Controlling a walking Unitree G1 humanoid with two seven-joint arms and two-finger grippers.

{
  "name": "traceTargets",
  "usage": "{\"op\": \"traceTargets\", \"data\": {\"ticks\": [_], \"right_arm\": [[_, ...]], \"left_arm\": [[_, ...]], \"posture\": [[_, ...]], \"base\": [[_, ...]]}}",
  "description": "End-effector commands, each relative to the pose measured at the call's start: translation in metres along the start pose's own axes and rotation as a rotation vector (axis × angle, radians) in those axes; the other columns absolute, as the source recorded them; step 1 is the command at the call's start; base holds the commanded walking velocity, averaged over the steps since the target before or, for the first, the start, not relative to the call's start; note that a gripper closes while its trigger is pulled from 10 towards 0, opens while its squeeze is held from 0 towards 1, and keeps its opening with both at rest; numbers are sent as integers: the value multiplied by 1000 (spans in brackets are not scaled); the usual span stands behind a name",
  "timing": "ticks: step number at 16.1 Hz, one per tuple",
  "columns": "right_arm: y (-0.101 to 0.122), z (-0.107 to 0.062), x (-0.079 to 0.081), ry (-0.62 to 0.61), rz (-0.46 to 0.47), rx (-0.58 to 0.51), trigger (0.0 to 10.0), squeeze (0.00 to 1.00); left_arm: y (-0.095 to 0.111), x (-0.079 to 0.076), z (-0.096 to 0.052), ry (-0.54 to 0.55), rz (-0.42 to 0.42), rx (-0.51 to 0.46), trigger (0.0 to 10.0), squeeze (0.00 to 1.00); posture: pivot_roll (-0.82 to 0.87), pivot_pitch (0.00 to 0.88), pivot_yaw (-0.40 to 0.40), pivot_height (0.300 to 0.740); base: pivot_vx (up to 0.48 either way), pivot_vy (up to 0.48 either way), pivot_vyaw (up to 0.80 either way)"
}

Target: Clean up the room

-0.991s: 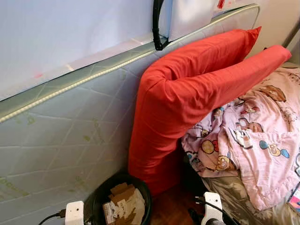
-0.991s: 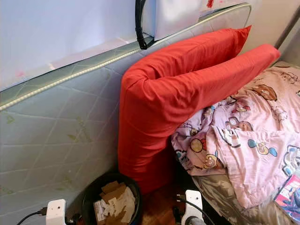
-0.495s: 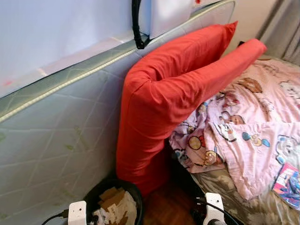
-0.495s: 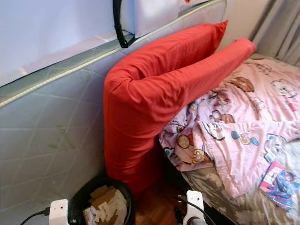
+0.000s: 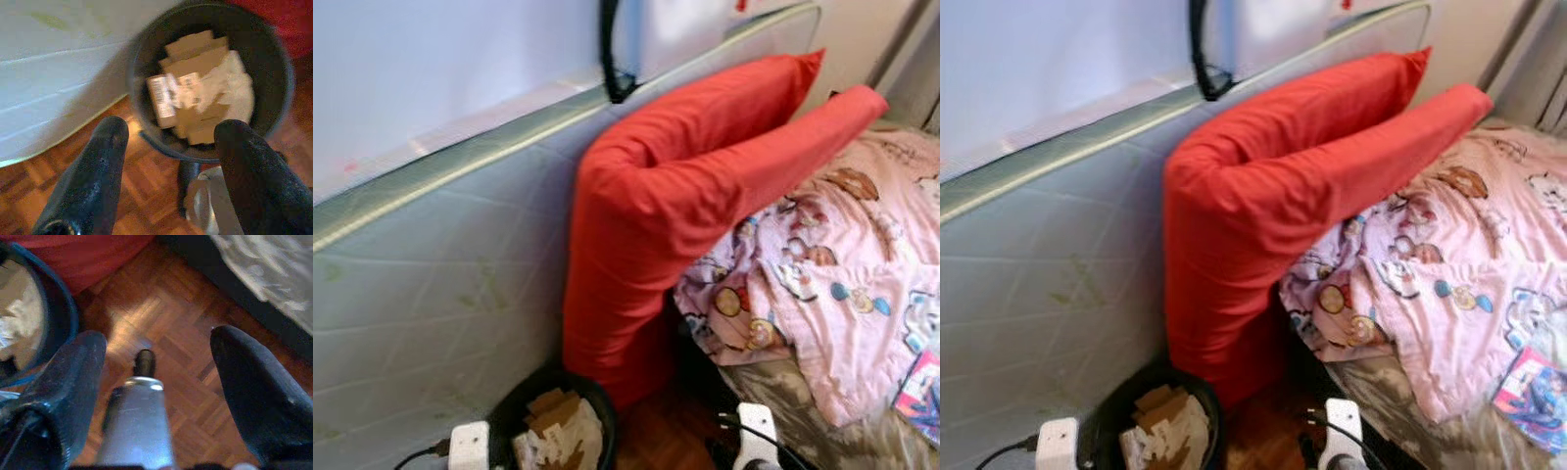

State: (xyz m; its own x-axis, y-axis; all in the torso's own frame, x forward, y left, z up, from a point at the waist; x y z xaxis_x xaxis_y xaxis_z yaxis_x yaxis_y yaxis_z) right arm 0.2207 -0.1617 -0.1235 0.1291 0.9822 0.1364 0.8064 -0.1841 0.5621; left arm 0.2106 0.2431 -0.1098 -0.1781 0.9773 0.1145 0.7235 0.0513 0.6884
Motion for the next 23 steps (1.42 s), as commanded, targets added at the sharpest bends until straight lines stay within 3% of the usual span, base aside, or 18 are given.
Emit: {"op": "traceTargets", "data": {"ticks": [1, 8, 15, 23], "right_arm": [[-4, -1, -2, -6, 11, 12, 10000, 0], [-2, 0, -2, -8, 5, 7, 10000, 0], [1, 0, -2, -12, 22, -10, 10000, 0], [2, 0, -3, -16, 24, -15, 10000, 0]], "left_arm": [[-11, -1, -2, -6, 7, 35, 10000, 0], [-11, -5, -2, -9, 5, 35, 10000, 0], [-13, 2, -2, -4, 1, 50, 10000, 0], [-12, -7, -2, -15, 0, 47, 10000, 0]], "posture": [[226, 67, -37, 740], [225, 91, -42, 740], [210, 103, -40, 740], [204, 107, -45, 740]], "base": [[0, -371, -675], [0, -366, -623], [0, -368, 0], [0, -368, -338]]}}
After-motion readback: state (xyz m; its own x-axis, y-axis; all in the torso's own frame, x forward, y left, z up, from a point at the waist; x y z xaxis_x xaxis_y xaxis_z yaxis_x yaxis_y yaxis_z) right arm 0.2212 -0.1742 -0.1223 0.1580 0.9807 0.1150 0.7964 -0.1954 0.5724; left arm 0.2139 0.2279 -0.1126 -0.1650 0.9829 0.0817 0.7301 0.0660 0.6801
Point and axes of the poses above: a point about 5 cm out from each wrist's last joint towards the gripper, its own z axis pointing out of the wrist towards the gripper, its own y axis along the axis of the wrist's last joint, x = y × z, the point moved 5 cm from there along z, pointing out of the wrist towards the gripper, and after that the axes turned 3 degrees about z, right-handed, at the moved point
